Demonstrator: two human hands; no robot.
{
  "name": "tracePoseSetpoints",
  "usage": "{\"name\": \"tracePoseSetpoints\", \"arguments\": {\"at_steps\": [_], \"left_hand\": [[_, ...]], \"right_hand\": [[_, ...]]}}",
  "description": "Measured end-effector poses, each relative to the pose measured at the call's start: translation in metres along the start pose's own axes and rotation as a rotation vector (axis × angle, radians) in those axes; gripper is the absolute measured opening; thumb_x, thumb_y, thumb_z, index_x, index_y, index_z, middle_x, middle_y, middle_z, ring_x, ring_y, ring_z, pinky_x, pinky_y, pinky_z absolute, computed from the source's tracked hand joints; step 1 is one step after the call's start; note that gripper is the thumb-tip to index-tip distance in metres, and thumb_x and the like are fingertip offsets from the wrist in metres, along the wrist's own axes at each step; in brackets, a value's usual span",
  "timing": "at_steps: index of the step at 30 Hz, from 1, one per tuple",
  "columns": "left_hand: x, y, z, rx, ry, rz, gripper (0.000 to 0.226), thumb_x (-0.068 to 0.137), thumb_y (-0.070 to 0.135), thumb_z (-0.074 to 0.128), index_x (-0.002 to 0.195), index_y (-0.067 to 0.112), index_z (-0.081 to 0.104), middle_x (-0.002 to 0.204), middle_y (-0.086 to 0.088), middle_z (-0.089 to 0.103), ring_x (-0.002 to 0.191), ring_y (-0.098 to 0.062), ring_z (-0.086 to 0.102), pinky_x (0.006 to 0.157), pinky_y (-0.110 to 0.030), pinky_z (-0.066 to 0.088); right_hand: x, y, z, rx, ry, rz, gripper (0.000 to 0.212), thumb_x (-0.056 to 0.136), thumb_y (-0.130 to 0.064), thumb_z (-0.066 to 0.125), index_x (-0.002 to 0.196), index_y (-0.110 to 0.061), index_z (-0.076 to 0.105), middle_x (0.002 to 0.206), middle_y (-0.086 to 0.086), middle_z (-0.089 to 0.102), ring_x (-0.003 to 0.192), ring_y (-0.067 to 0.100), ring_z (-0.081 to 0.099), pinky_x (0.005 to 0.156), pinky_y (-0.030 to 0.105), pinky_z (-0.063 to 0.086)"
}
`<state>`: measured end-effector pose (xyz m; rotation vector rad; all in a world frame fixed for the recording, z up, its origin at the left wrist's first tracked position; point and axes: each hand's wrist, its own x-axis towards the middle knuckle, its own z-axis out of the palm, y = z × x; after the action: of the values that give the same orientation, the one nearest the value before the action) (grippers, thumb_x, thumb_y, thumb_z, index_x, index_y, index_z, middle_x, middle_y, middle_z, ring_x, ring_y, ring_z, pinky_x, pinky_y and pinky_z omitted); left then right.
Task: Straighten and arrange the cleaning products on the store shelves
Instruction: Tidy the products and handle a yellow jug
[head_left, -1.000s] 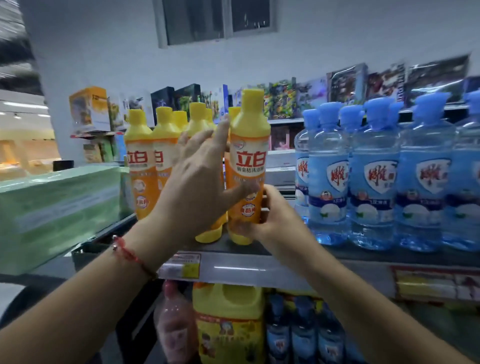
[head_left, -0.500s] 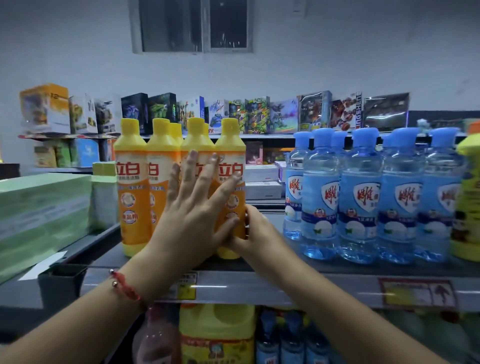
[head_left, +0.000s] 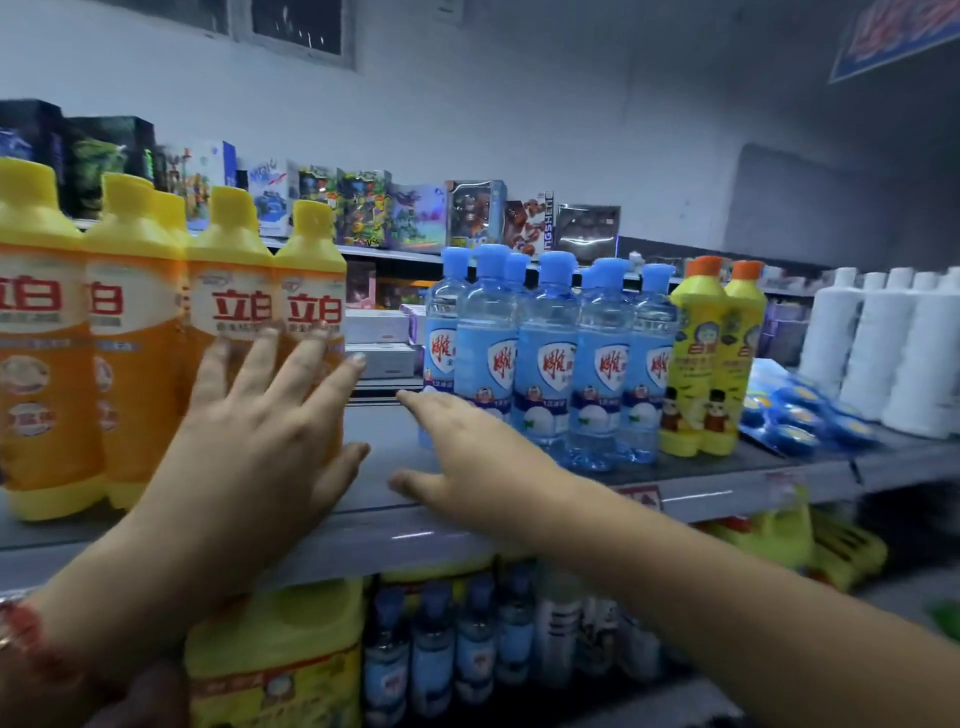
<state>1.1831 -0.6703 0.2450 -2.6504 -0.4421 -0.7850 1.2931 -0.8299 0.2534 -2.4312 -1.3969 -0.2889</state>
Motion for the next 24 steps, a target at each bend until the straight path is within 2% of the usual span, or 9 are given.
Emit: {"name": "tracePoseSetpoints", "arguments": {"at_steps": [1,2,5,6,9,15,20,24], "left_hand": [[-0.004,0.01,-0.007,-0.006,-0.002,-0.006,0.077,0.09,0.06,0.047,0.155,0.019,0.042,0.158,-0.017,0.042,0.142,-0.044,0.04,0.112,-0.064,0.033],[-0.007,0.023,-0.021,-0.008,-0.071,-0.014,0.077,0.091,0.062,0.046,0.156,0.02,0.04,0.16,-0.018,0.038,0.144,-0.044,0.038,0.113,-0.064,0.032],[-0.001,0.062,-0.041,-0.003,-0.208,0.01,0.087,0.096,0.073,0.032,0.163,0.031,-0.001,0.172,-0.01,-0.003,0.158,-0.033,0.004,0.126,-0.053,0.012],[0.003,0.079,-0.046,-0.011,-0.253,0.023,0.087,0.095,0.074,0.03,0.162,0.032,-0.007,0.171,-0.007,-0.009,0.158,-0.03,-0.001,0.127,-0.05,0.008],[0.015,0.138,-0.06,-0.079,-0.269,0.11,0.089,0.094,0.077,0.031,0.163,0.034,-0.005,0.172,-0.004,-0.005,0.158,-0.028,0.0,0.128,-0.047,0.008],[0.028,0.271,-0.092,-0.217,-0.249,0.297,0.086,0.095,0.073,0.034,0.163,0.033,-0.001,0.172,0.002,-0.002,0.158,-0.021,0.005,0.126,-0.041,0.015],[0.037,0.385,-0.108,-0.268,-0.198,0.405,0.084,0.096,0.072,0.039,0.163,0.03,0.01,0.171,0.001,0.01,0.156,-0.02,0.016,0.123,-0.04,0.026],[0.046,0.474,-0.126,-0.283,-0.197,0.525,0.085,0.095,0.073,0.038,0.163,0.031,0.009,0.171,-0.002,0.012,0.154,-0.022,0.024,0.12,-0.039,0.031]], "right_hand": [[-0.013,0.01,-0.011,-0.086,-0.003,0.006,0.081,0.097,-0.047,0.06,0.161,-0.021,0.017,0.165,0.0,0.025,0.151,0.019,0.022,0.125,0.037,0.019],[-0.027,0.02,-0.022,-0.144,-0.005,0.019,0.08,0.098,-0.048,0.058,0.16,-0.021,0.017,0.165,-0.001,0.024,0.151,0.019,0.019,0.125,0.035,0.014],[-0.071,0.057,-0.05,-0.22,-0.032,0.099,0.079,0.098,-0.055,0.052,0.161,-0.025,0.014,0.168,-0.003,0.015,0.155,0.019,0.009,0.125,0.035,0.004],[-0.085,0.071,-0.057,-0.23,-0.041,0.135,0.08,0.098,-0.057,0.05,0.161,-0.027,0.012,0.169,-0.004,0.011,0.156,0.019,0.006,0.125,0.036,0.003],[-0.134,0.118,-0.08,-0.227,-0.032,0.234,0.081,0.097,-0.06,0.049,0.161,-0.029,0.011,0.169,-0.005,0.009,0.156,0.019,0.004,0.125,0.038,0.005],[-0.246,0.206,-0.125,-0.2,0.05,0.38,0.074,0.096,-0.061,0.048,0.158,-0.027,0.026,0.166,-0.002,0.022,0.154,0.018,0.014,0.125,0.036,0.01],[-0.344,0.267,-0.169,-0.211,0.043,0.523,0.074,0.097,-0.062,0.046,0.159,-0.029,0.023,0.167,-0.005,0.019,0.154,0.013,0.012,0.124,0.033,0.008],[-0.419,0.306,-0.207,-0.218,0.028,0.659,0.074,0.097,-0.064,0.045,0.16,-0.034,0.02,0.168,-0.007,0.016,0.155,0.013,0.008,0.124,0.037,0.01]]}}
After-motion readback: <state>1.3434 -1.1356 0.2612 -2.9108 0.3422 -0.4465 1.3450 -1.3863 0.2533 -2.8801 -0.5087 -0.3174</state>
